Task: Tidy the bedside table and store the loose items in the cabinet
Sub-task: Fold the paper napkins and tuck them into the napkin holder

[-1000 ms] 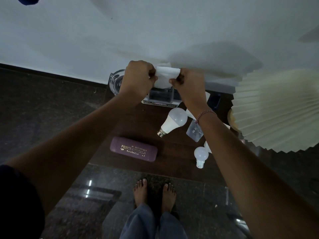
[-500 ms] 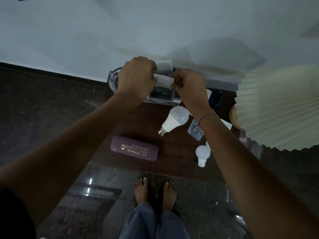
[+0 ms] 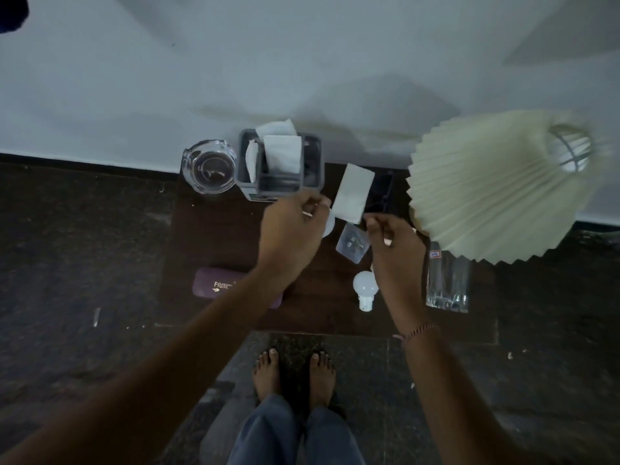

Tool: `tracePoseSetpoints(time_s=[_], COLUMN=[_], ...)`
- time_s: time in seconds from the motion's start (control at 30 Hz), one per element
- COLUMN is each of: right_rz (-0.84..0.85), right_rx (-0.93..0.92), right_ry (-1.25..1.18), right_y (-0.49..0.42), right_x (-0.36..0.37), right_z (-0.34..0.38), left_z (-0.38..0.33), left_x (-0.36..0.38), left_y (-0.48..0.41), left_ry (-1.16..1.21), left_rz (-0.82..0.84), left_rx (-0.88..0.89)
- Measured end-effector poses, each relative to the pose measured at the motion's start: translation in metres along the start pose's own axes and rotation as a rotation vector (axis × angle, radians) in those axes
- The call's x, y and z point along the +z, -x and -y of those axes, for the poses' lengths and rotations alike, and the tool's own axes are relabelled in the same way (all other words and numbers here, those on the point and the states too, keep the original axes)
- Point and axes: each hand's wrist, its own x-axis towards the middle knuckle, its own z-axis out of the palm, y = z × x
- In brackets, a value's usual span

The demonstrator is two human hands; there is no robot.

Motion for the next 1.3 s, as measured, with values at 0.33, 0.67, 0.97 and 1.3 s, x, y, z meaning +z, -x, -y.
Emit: tracePoseSetpoints(time_s=[0.33,0.67,0.97,1.3], right_rz=[-0.056,0.033,0.033,0.043], right_rx=[0.511,0.572,0.576,0.674], right_ry=[-0.32,-0.24,-0.279,-0.552], right_y=[0.019,0.009,0.001,0.002], right_x=[-0.017,-0.021,-0.012,-0.012], right_z=[-0.048,-0.059,-0.068,-0.059], left_z=[-0.004,-0.002,0.001,-0.011], left_x=[0.092,0.132,0.144,0.127], left_y=[-0.008,-0.019,-0.02,-0.017], left_ry=[0.299,0.298,0.284,0.388], left_rz=[0.357,0.315,0.4,0.415], left_rx=[-0.588,-0.672,-0.683,-0.687])
